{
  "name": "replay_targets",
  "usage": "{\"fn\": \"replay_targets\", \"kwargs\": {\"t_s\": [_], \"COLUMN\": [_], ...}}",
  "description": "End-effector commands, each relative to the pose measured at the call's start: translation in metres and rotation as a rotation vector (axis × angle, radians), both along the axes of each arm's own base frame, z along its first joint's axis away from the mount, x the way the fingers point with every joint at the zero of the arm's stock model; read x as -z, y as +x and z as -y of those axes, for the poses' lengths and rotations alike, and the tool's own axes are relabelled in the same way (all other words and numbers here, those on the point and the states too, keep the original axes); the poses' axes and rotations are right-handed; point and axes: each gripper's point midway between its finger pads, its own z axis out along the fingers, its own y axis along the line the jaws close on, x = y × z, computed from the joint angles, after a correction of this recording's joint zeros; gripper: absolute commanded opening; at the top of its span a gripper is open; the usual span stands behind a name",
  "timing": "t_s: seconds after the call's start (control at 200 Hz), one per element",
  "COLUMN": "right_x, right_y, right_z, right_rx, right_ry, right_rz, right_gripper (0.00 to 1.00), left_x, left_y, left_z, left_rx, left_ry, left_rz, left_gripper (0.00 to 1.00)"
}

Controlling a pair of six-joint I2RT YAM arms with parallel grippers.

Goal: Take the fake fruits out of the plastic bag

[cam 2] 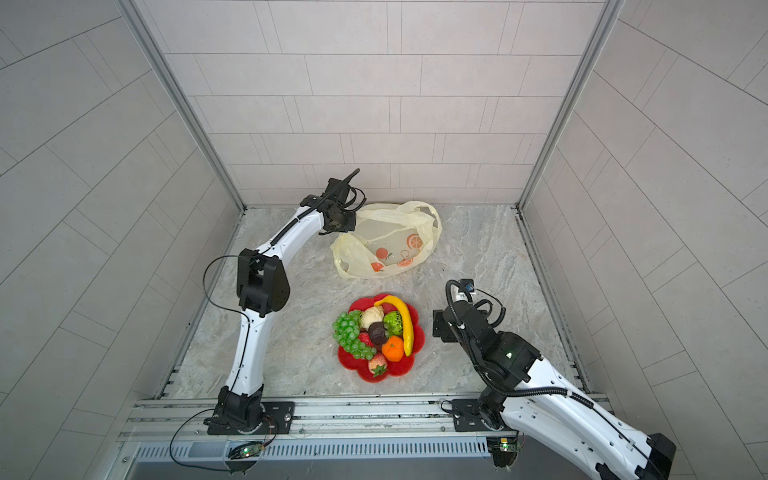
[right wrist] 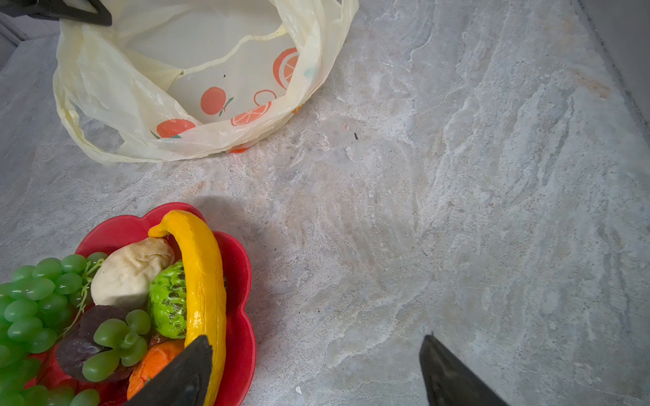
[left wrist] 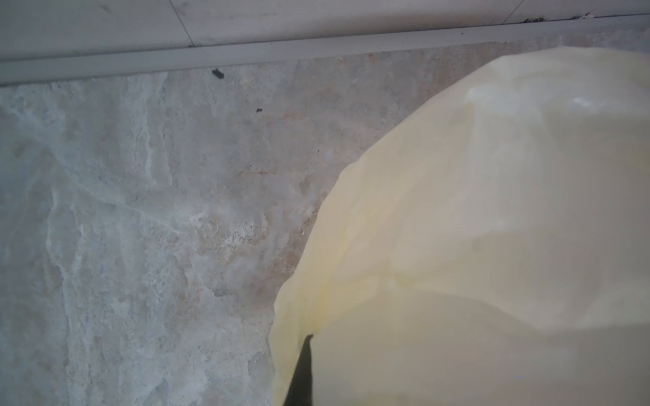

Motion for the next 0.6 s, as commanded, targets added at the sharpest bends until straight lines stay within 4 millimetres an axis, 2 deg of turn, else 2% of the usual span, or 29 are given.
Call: {"fn": "replay_targets", "kwargs": {"t_s": [0.0, 0.035, 0.045, 0.065, 0.235, 0.45, 0.49, 0.595], "right_x": [-0.001, -0.003, 0.006, 0.01, 0.015, 0.017, 0.016, 0.016], "right_y": [0.001, 0.001, -0.001, -0.002, -0.004, -0.006, -0.006, -0.006], "right_z": [0.002, 0.001, 0.002, 0.002, 0.003, 0.007, 0.007, 0.006], "right_rx": [0.03, 0.032, 0.033, 0.033, 0.047, 0.065, 0.067, 0.068], "right_ry": [0.039, 0.051, 0.039, 0.039, 0.06, 0.069, 0.075, 0.081], "right_rz": [0.013, 0.017, 0.002, -0.006, -0.015, -0.012, -0.011, -0.011], "right_gripper": [0.91, 0.91, 0.91, 0.91, 0.91, 0.91, 0.91, 0.91], "left_x": [0.007, 0.007, 0.007, 0.007, 0.007, -0.015, -0.02, -0.032], "left_y": [-0.004, 0.001, 0.002, 0.005, 0.031, 0.047, 0.047, 0.046], "left_z": [-0.004, -0.004, -0.004, -0.005, -0.012, -0.015, -0.01, -0.001], "left_rx": [0.093, 0.099, 0.1, 0.1, 0.082, 0.04, 0.039, 0.043], "left_ry": [0.105, 0.116, 0.121, 0.128, 0.204, 0.217, 0.198, 0.162], "left_rz": [-0.041, -0.03, -0.027, -0.017, 0.076, 0.15, 0.164, 0.187], "left_gripper": [0.0, 0.0, 0.01, 0.01, 0.06, 0.19, 0.26, 0.59]}}
